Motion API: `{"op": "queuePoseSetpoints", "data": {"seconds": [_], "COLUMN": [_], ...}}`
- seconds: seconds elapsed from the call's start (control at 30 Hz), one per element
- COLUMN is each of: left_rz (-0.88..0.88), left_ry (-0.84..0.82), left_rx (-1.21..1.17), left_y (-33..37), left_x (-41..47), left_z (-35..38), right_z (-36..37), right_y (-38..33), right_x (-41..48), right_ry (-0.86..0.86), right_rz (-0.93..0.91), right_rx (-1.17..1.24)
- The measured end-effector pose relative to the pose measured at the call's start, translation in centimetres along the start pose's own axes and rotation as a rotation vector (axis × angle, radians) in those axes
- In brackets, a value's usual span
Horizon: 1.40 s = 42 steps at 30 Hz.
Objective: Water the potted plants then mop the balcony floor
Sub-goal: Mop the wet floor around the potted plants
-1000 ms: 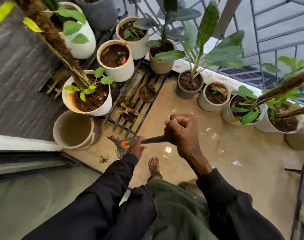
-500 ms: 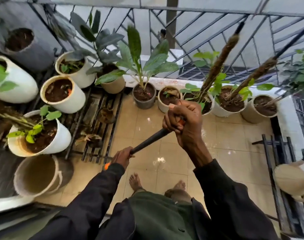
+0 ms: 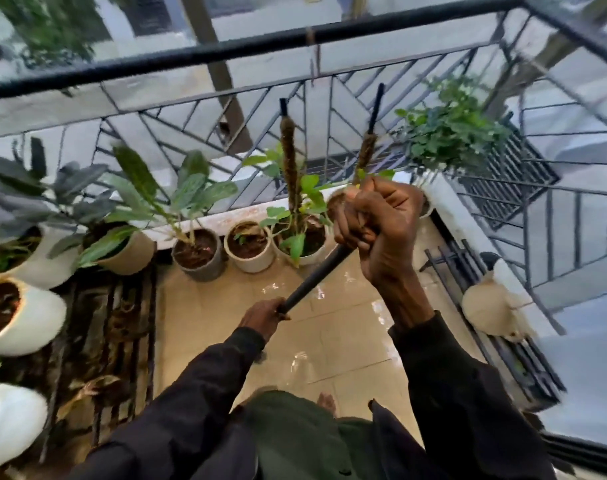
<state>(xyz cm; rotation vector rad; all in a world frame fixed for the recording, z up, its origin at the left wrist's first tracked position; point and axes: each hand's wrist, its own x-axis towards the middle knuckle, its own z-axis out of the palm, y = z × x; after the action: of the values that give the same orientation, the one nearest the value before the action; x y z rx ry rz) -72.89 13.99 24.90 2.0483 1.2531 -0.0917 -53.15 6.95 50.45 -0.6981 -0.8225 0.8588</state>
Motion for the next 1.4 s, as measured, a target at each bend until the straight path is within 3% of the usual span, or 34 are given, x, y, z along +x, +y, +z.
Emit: {"op": "queuePoseSetpoints", "data": {"seconds": [0.33, 0.4, 0.73, 1.03, 1.4], "left_rz": [0.338, 0.405, 0.81, 1.041, 1.104], "left_ry": [-0.283, -0.404, -0.673, -0.869, -1.033], "left_rx": [-0.063, -0.081, 0.174, 0.277, 0.283], "left_y": [19.3, 23.7, 43.7, 53.6, 59.9], "left_x": [12.5, 14.4, 19.5, 17.8, 10.2], "left_z": [4.3, 6.0, 15.6, 25.7, 34.8], "right_z": [-10.5, -12.7, -23.8, -30.5, -37.4], "right_y": [-11.4, -13.6, -23.6, -29.9, -37.3], "right_x": [2.1, 2.5, 4.4, 1.5, -6.3], "right_ry": [0.378, 0.436, 0.793, 1.006, 1.257], "right_rz": [-0.282, -0.339, -0.488, -0.62, -0.602], "right_rx": [-0.289, -0.366, -0.624, -0.858, -0.966]}}
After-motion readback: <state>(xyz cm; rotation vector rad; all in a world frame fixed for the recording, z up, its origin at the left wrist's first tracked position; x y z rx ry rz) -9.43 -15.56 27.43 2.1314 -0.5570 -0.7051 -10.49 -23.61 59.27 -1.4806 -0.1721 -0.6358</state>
